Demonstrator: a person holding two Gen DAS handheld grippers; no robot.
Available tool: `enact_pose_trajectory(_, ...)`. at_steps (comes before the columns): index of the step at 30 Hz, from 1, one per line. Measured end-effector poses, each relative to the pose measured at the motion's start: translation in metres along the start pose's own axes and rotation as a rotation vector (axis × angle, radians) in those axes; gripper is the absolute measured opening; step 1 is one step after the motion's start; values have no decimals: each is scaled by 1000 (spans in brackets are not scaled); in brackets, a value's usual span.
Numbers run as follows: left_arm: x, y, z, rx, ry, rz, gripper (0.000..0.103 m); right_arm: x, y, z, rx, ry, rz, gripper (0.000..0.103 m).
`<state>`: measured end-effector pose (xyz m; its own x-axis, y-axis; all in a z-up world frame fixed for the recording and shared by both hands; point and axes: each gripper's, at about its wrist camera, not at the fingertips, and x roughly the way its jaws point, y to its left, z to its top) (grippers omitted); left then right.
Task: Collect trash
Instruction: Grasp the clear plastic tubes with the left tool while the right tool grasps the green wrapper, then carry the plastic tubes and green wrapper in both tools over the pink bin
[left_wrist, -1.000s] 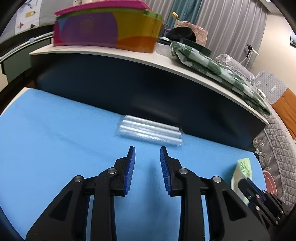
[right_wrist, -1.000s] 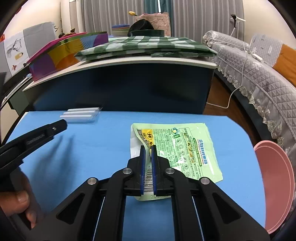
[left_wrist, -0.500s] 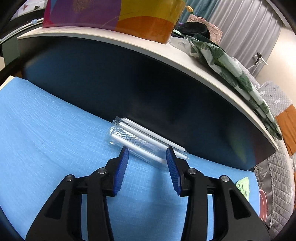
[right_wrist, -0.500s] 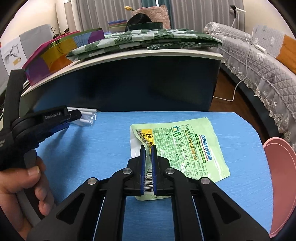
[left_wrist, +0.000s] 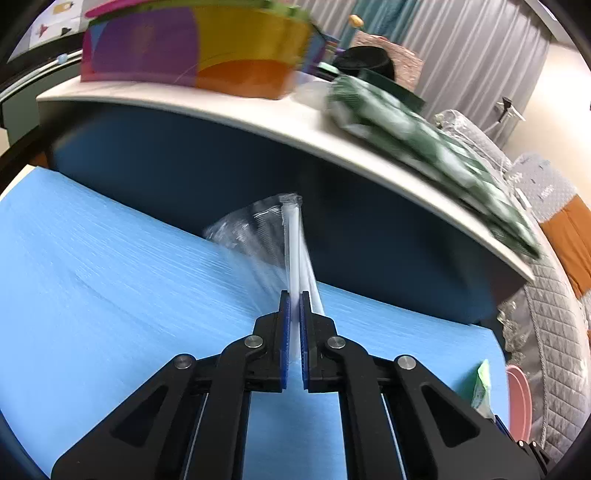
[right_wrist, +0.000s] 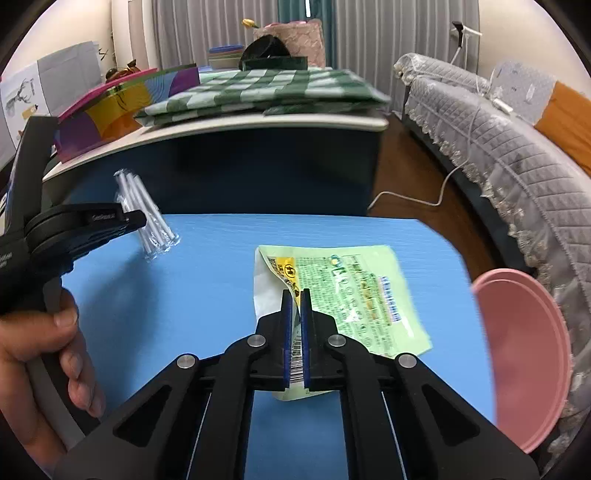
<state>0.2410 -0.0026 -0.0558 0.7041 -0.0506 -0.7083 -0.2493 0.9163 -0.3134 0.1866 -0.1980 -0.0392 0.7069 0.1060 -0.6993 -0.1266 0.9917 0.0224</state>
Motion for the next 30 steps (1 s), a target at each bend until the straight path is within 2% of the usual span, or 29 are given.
enact_pose_trajectory(6,-43,-20,-16,64,-17,-15,5,-47,-27,-5,29,-30,-9,2)
enact_pose_trajectory(12,-99,-34,-21,142,-59,-28,5,-90,-36,-5,14,-74,-17,2)
enact_pose_trajectory(16,-134,-40,-36,209,-87,-37,5,-117,-40,-6,-11,-97,-22,2)
enact_pose_trajectory(19,-150,-49,-45,244,-91,-61,5,-133,-45,0,48,-101,33,1)
enact_pose_trajectory(22,-169,-58,-62,323,-125,-78,5,-155,-32,-1,-68,-142,-11,1)
enact_pose_trajectory(30,-185,-84,-90,404,-125,-148,5,-198,-47,2,-103,-165,9,1)
